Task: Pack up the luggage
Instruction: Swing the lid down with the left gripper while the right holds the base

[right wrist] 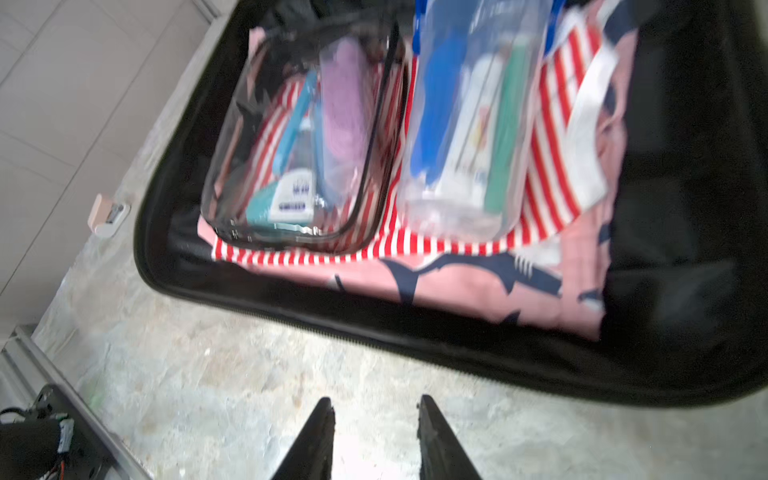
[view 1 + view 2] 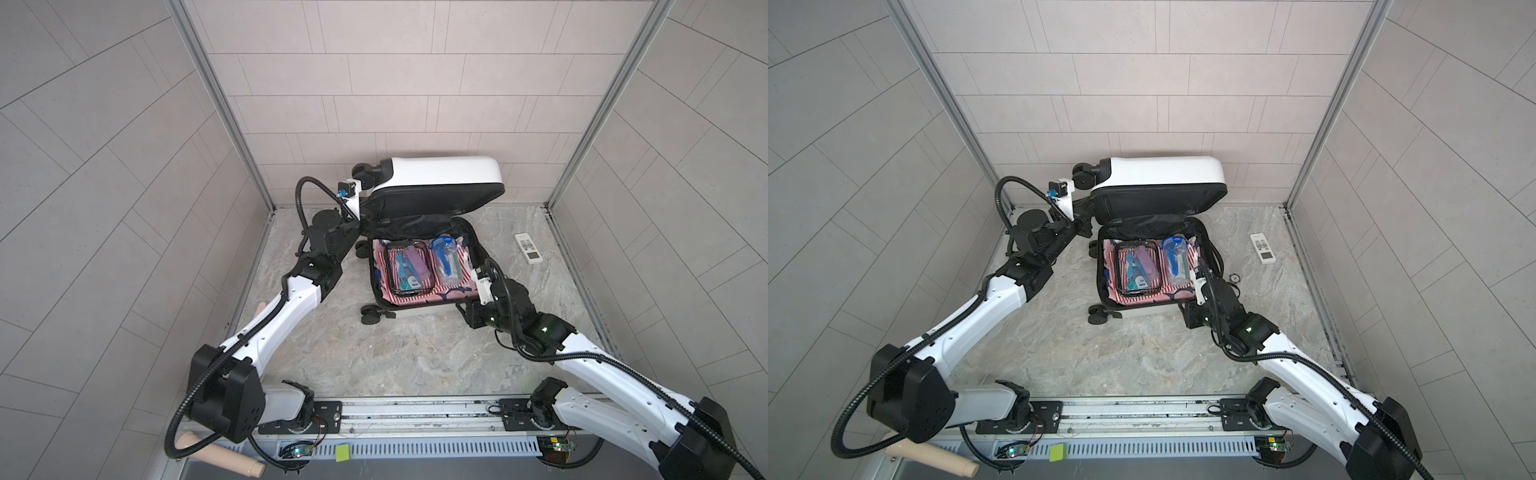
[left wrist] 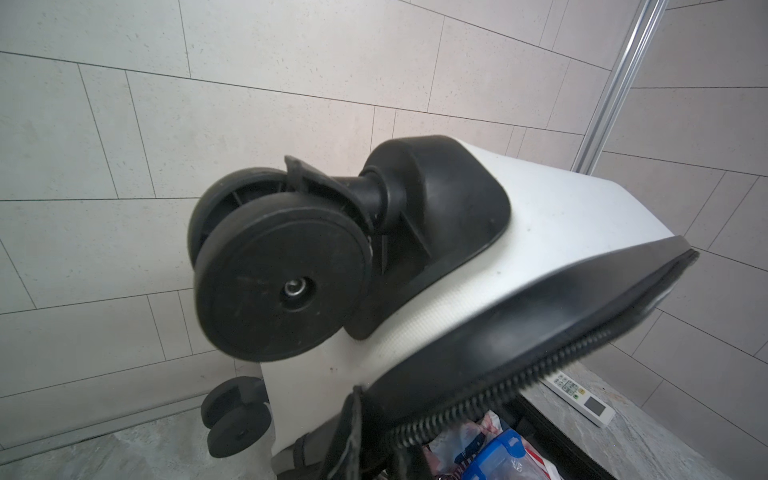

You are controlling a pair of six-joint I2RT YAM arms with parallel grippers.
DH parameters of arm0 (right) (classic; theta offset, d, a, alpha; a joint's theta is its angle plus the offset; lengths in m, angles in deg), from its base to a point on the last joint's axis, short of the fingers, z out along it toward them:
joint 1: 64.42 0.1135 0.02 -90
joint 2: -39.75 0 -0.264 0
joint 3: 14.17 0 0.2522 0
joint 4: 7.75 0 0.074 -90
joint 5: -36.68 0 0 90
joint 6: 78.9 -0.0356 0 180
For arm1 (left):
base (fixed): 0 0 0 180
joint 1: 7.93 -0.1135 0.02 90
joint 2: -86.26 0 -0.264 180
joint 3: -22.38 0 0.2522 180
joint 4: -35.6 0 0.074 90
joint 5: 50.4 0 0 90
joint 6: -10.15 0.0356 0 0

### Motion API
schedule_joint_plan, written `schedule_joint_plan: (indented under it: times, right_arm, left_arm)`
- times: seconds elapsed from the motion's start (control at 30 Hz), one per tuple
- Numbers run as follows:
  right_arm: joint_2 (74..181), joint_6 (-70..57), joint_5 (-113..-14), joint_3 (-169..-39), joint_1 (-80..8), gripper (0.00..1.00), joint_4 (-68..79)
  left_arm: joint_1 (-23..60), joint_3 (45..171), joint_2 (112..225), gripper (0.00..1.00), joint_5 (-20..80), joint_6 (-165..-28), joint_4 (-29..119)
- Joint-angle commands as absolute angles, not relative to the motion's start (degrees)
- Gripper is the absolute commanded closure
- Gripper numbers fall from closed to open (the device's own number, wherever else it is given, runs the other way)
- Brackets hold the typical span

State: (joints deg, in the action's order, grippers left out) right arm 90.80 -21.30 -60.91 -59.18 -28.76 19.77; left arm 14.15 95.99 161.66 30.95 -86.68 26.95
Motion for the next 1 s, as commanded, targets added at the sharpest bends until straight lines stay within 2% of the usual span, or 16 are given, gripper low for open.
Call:
schedule_joint_plan:
  times: [0.0,0.13,0.4,0.77,0.97]
  right_arm:
    - [89.5,-28.7,-56.0,-52.7,-27.4,0.65,13.2]
    - [91.4,-32.9,-51.4,-47.9,-27.4,0.65,6.6]
    - [102.9,-35.7,-45.3,-48.7,-28.6,0.65,-4.0]
    - [114.1,-37.8,-48.6,-52.8,-33.8,0.66,-12.5]
    - [119.5,-40.3,-55.8,-53.1,-40.4,0.65,-19.6]
  left_arm:
    - [16.2,94.4,158.9,1.0,24.8,-92.8,26.3]
    - [16.4,92.7,157.5,1.0,24.7,-93.2,26.5]
    - [16.9,88.7,154.7,1.0,25.9,-93.7,26.2]
    - [17.1,82.0,147.7,1.0,28.3,-95.2,26.2]
    - [17.0,76.7,143.8,1.0,29.8,-97.5,25.6]
